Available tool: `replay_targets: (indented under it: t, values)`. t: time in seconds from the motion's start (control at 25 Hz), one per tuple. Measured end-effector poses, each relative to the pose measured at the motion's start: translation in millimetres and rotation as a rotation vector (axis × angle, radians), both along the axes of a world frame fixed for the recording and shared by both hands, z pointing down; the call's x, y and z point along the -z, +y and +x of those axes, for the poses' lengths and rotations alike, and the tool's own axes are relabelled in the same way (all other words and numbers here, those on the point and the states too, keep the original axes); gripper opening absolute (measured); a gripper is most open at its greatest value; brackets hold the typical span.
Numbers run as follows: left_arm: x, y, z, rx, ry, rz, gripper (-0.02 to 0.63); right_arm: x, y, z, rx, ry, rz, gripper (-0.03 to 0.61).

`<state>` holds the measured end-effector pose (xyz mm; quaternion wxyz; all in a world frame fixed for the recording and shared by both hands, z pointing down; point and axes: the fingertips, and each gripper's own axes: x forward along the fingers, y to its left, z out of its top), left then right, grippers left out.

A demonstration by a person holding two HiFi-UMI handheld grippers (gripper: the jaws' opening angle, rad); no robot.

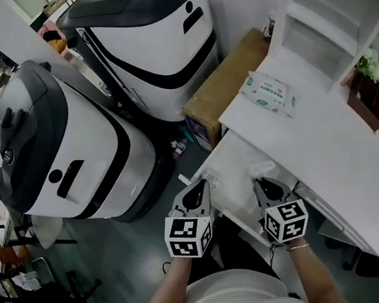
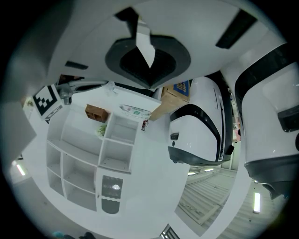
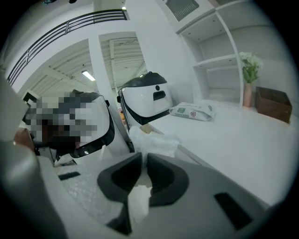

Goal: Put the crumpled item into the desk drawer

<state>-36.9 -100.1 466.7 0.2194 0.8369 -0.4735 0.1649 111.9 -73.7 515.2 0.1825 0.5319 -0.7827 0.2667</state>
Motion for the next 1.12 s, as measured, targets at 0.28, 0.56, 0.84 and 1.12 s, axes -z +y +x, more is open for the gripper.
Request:
replay_targets:
  t: [0.28, 0.56, 0.84, 1.12]
  values:
    - [-7, 1, -3, 0.025, -0.005, -0.019, -0.009, -35, -2, -1, 0.041, 0.038, -0.08, 0.041]
    - [-14, 1, -4, 0.036, -0.009, -0.037, -0.009, -69, 0, -3, 0.07, 0.074, -0.158, 0.041]
    - [-21, 5, -5, 0.043, -0.014, -0.059, -0.009, -99, 0, -9, 0.095, 0.109, -0.235, 0.041]
    - [-26, 7, -9, 0.056, -0.019, -0.07, -0.009, -131, -4, -12, 0.121, 0.16, -0.302, 0.041]
